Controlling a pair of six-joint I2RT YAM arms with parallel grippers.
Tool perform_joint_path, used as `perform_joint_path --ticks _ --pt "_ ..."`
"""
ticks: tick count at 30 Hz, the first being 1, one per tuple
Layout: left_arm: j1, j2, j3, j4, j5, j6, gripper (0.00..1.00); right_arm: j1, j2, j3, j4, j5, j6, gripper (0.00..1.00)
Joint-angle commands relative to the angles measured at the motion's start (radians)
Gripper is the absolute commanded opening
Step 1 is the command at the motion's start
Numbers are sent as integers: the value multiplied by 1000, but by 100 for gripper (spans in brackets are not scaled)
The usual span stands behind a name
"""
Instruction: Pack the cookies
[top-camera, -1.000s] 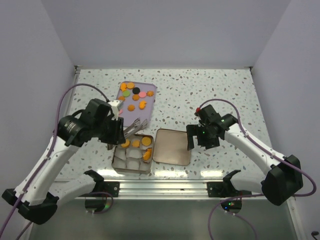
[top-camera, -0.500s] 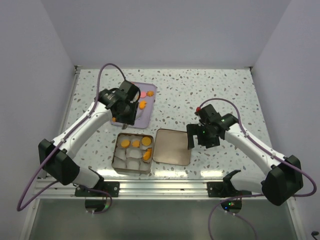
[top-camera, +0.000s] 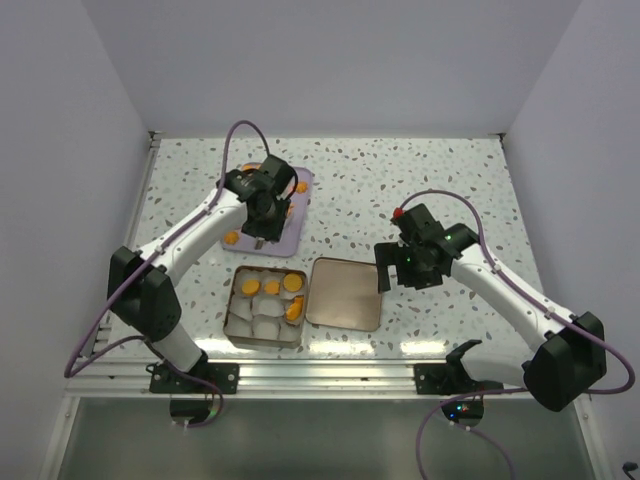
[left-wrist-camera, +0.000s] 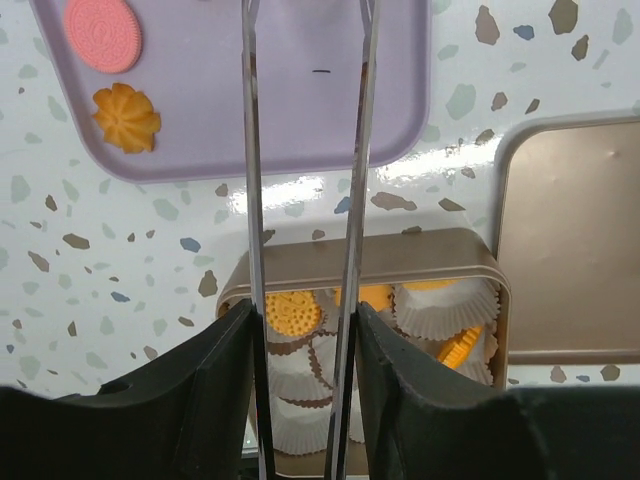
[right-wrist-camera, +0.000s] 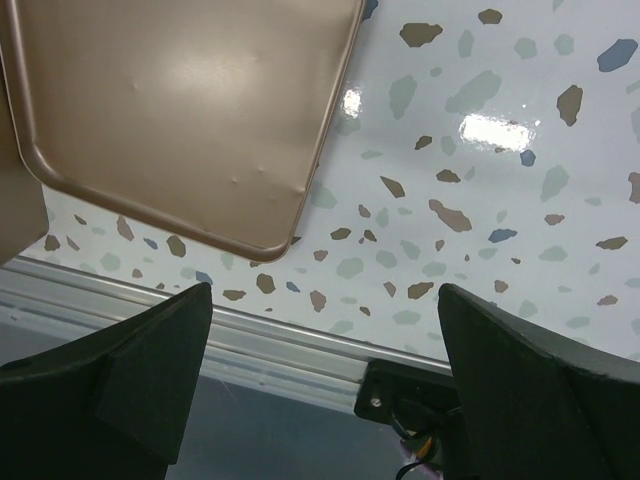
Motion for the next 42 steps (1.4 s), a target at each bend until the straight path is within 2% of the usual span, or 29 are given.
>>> perform_joint_path --ticks 1,8,13,21,24,26,31,36,42 --pt "-1 35 64 38 -58 43 47 2 -22 43 -16 31 -9 99" --pt "13 82 82 53 -48 67 47 3 -25 41 -10 56 10 99" --pt "23 112 105 50 -15 78 37 0 -28 44 -14 74 20 99" --pt "75 70 54 72 53 67 27 2 -32 40 -13 79 32 99" --pt "108 17 83 73 96 64 27 2 -32 36 -14 68 33 99" --pt "121 -25 100 72 126 72 21 2 -31 30 -6 59 34 99" --pt "121 -141 107 33 146 71 21 3 -13 18 17 27 40 99" --pt "121 -319 -21 6 179 46 21 2 17 10 49 -28 52 99" --pt "120 -604 -196 -45 226 -18 21 3 9 -28 83 -88 61 99"
